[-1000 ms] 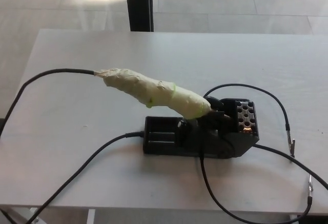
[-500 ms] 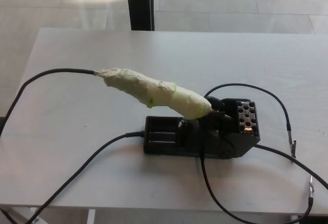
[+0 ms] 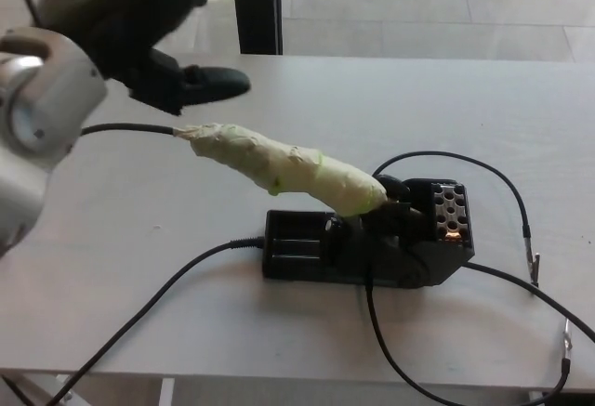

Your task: Use the left hand of the robot to grab the soldering gun kept on the middle of the table and pull it out of its base and keep it on the left side of the base

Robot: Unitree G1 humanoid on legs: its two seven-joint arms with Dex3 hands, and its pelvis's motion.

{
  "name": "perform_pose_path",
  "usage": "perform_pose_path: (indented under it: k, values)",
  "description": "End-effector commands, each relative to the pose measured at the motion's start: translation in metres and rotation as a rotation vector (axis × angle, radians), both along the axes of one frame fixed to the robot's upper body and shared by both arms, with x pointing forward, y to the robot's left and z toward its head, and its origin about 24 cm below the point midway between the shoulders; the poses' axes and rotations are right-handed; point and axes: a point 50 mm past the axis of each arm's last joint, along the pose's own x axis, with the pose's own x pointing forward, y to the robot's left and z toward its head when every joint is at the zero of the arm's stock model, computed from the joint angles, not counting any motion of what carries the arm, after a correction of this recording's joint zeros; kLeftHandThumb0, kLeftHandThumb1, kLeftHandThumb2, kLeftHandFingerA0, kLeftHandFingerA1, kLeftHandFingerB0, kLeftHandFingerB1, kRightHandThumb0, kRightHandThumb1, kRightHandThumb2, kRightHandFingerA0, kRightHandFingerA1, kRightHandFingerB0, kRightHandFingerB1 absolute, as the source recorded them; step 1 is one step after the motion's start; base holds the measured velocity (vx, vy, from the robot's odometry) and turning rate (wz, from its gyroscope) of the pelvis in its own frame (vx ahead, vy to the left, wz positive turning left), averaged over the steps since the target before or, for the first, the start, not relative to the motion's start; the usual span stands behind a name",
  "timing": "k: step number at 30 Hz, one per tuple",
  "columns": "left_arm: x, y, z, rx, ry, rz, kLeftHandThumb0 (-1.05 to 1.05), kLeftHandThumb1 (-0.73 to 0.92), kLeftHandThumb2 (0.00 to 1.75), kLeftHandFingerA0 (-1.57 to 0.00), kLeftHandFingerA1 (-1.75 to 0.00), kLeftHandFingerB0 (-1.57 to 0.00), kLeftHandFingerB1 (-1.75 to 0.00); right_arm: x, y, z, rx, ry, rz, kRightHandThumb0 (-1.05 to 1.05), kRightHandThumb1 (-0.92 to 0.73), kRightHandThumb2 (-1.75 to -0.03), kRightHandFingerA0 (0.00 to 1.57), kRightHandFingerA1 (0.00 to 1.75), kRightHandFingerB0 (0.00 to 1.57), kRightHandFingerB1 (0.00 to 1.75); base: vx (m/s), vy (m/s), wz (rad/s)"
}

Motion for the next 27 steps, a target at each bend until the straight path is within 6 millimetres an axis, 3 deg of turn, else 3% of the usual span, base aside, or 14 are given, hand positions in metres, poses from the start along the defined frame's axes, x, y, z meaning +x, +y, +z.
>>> perform_pose_path:
  k: [1, 3, 4, 5, 6, 8, 11, 12, 15, 22, 23, 24, 26, 27]
  values:
    - [0.003, -0.034, -0.019, 0.323, -0.012, -0.034, -0.7, 0.7, 0.61, -0.42, -0.54, -0.45, -0.41, 0.006, -0.017, 0.023, -0.06, -0.055, 0.017, -1.05, -0.62, -0.74, 0.51, 1.69, 0.06, 1.2, 0.0, 0.0, 0.0]
    - [0.003, -0.035, -0.019, 0.328, -0.01, -0.033, -0.7, 0.7, 0.61, -0.42, -0.54, -0.45, -0.41, 0.006, -0.017, 0.023, -0.06, -0.056, 0.015, -1.05, -0.62, -0.74, 0.51, 1.69, 0.06, 1.2, 0.0, 0.0, 0.0]
    - [0.002, -0.039, -0.024, 0.344, 0.021, -0.054, -0.72, 0.7, 0.64, -0.44, -0.56, -0.41, -0.42, 0.006, -0.016, 0.022, -0.062, -0.071, 0.0, -1.05, -0.5, -1.19, 0.63, 1.29, 0.15, 0.91, 0.0, 0.0, 0.0]
    - [0.001, -0.04, -0.025, 0.337, 0.022, -0.06, -0.7, 0.73, 0.62, -0.47, -0.56, -0.45, -0.42, 0.005, -0.016, 0.022, -0.077, -0.079, -0.008, -1.04, -0.61, -0.8, 0.47, 1.67, 0.1, 1.25, 0.0, 0.0, 0.0]
    - [0.001, -0.042, -0.025, 0.319, 0.023, -0.062, -0.7, 0.73, 0.62, -0.49, -0.58, -0.46, -0.43, 0.005, -0.018, 0.022, -0.097, -0.081, -0.019, -1.05, -0.52, -1.18, 0.64, 1.29, 0.23, 0.93, 0.0, 0.0, 0.0]
    - [0.003, -0.044, -0.023, 0.296, 0.05, -0.048, -0.67, 0.74, 0.62, -0.48, -0.57, -0.43, -0.41, 0.006, -0.018, 0.023, -0.101, -0.107, -0.033, -1.03, -0.62, -0.81, 0.54, 1.58, 0.08, 1.42, 0.0, 0.0, 0.0]
    - [0.005, -0.045, -0.019, 0.266, 0.089, -0.019, -0.64, 0.75, 0.62, -0.43, -0.52, -0.41, -0.4, 0.009, -0.015, 0.022, -0.097, -0.148, -0.038, -1.04, -0.46, -1.14, 0.68, 1.34, 0.25, 0.96, 0.0, 0.0, 0.0]
    - [0.006, -0.047, -0.02, 0.248, 0.09, -0.022, -0.65, 0.76, 0.63, -0.47, -0.52, -0.44, -0.42, 0.009, -0.016, 0.022, -0.093, -0.137, -0.045, -1.05, -0.6, -0.79, 0.49, 1.67, 0.16, 1.23, 0.0, 0.0, 0.0]
    - [0.005, -0.049, -0.025, 0.218, 0.089, -0.035, -0.69, 0.77, 0.63, -0.51, -0.6, -0.45, -0.43, 0.008, -0.019, 0.022, -0.11, -0.111, -0.043, -1.02, -0.6, -0.82, 0.55, 1.58, 0.06, 1.42, 0.0, 0.0, 0.0]
    - [0.001, -0.046, -0.038, 0.209, 0.167, -0.017, -0.75, 0.81, 0.65, -0.45, -0.56, -0.45, -0.41, 0.012, -0.021, 0.024, -0.109, -0.089, -0.022, -1.05, -0.46, -1.16, 0.64, 1.31, 0.26, 0.99, 0.0, 0.0, 0.0]
    - [-0.001, -0.045, -0.041, 0.208, 0.184, -0.016, -0.76, 0.83, 0.65, -0.46, -0.57, -0.45, -0.42, 0.012, -0.021, 0.024, -0.108, -0.09, -0.015, -1.05, -0.59, -0.75, 0.52, 1.63, 0.05, 1.44, 0.0, 0.0, 0.0]
    - [-0.002, -0.043, -0.045, 0.204, 0.219, -0.008, -0.78, 0.84, 0.66, -0.42, -0.57, -0.43, -0.42, 0.013, -0.022, 0.024, -0.104, -0.08, -0.006, -1.05, -0.62, -0.7, 0.5, 1.64, 0.08, 1.25, 0.0, 0.0, 0.0]
    - [-0.004, -0.04, -0.05, 0.19, 0.262, 0.002, -0.77, 0.85, 0.65, -0.46, -0.57, -0.41, -0.41, 0.015, -0.021, 0.027, -0.11, -0.082, 0.017, -1.05, -0.48, -1.19, 0.71, 1.33, 0.18, 0.94, 0.0, 0.0, 0.0]
    - [-0.006, -0.038, -0.053, 0.18, 0.281, -0.006, -0.76, 0.87, 0.65, -0.49, -0.58, -0.39, -0.42, 0.016, -0.021, 0.028, -0.113, -0.086, 0.022, -1.05, -0.6, -0.81, 0.59, 1.66, 0.14, 1.27, 0.0, 0.0, 0.0]
